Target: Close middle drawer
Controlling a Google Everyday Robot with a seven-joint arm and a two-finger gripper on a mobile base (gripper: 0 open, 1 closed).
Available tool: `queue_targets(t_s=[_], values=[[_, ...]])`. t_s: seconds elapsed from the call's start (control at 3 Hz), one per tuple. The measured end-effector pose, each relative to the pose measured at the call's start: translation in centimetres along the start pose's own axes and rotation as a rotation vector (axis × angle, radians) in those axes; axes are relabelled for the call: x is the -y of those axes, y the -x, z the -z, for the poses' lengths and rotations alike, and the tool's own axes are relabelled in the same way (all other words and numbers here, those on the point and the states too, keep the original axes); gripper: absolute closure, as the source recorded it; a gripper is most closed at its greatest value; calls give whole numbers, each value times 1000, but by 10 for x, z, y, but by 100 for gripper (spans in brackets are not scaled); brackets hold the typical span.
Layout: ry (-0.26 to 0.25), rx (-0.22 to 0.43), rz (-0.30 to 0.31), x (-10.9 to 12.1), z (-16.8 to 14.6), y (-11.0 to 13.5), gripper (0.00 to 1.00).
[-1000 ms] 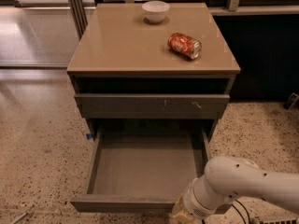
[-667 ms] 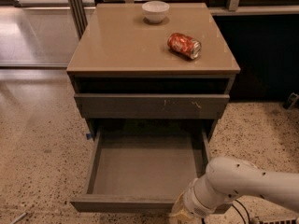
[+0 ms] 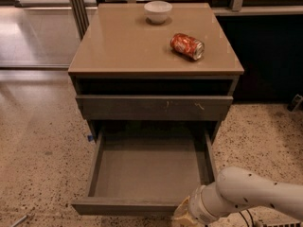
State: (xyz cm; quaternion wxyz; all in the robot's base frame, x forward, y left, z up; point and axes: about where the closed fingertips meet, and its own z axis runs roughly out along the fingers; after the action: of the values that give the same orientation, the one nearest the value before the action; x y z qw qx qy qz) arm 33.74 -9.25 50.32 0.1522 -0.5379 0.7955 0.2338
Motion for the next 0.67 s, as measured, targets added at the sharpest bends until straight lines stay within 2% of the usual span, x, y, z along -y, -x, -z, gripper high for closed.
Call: queue_targets(t_s=[0.33, 0.67], values=[[5, -3, 10, -4, -12, -3, 100], [-18, 18, 11, -8, -34, -3, 100]])
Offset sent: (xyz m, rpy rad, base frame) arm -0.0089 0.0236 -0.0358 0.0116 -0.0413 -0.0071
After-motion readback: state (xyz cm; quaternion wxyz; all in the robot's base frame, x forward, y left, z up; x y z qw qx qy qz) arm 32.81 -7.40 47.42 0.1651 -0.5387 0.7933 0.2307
